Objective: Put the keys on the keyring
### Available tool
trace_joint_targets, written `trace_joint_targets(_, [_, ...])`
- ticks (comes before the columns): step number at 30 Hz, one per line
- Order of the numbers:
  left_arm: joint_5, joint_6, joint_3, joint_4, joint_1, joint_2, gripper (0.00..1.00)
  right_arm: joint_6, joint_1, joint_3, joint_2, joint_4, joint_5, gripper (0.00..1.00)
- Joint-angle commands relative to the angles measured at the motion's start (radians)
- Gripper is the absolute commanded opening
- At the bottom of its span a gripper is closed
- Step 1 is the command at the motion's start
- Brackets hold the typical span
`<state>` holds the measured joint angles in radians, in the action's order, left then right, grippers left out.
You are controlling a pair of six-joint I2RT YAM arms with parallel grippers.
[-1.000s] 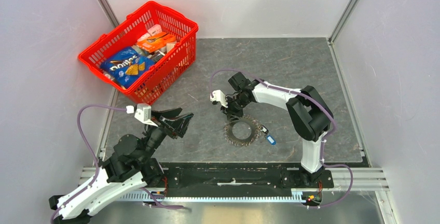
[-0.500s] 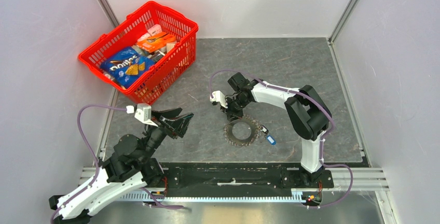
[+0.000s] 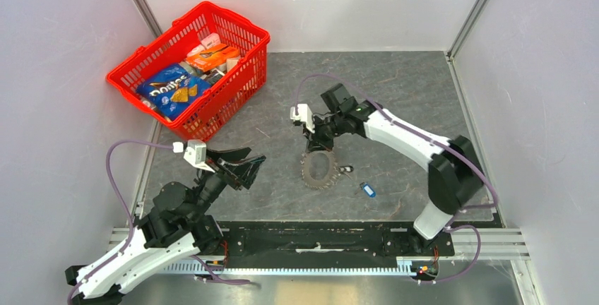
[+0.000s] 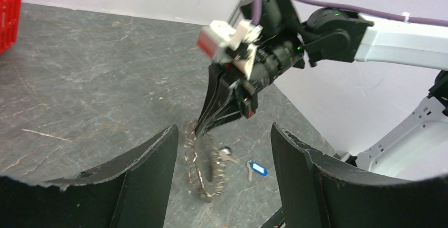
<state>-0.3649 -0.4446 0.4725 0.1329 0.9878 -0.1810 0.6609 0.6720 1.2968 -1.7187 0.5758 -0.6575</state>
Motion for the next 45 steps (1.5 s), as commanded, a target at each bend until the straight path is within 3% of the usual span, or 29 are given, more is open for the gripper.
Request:
trace_joint_targets(1, [0.057,-0.047,0.065,-0.029,-0.001,-0.011,0.72,-0.109,0.013,-0.015,0.165,-0.031,-0.094,0.00])
trace_joint_targets(8, [0.174,-0.024,0.141,-0.040,-0.001,-0.083,0.73,-0.234,0.065,0.015,0.311,0.033,-0.126,0.00])
trace_joint_targets(14, [0.351,0.061,0.237,-0.038,-0.001,-0.240,0.73,-0.349,0.125,0.103,0.338,0.131,-0.141,0.00])
trace_joint_targets(25, [0.552,0.074,0.280,-0.081,-0.001,-0.471,0.72,-0.413,0.225,0.168,0.449,0.255,-0.126,0.00])
trace_joint_targets(36, [0.541,0.045,0.307,-0.046,-0.002,-0.404,0.73,-0.447,0.238,0.177,0.499,0.265,-0.092,0.00])
trace_joint_targets(45, [0.613,0.024,0.291,-0.098,-0.001,-0.415,0.72,-0.494,0.248,0.171,0.547,0.238,-0.140,0.00])
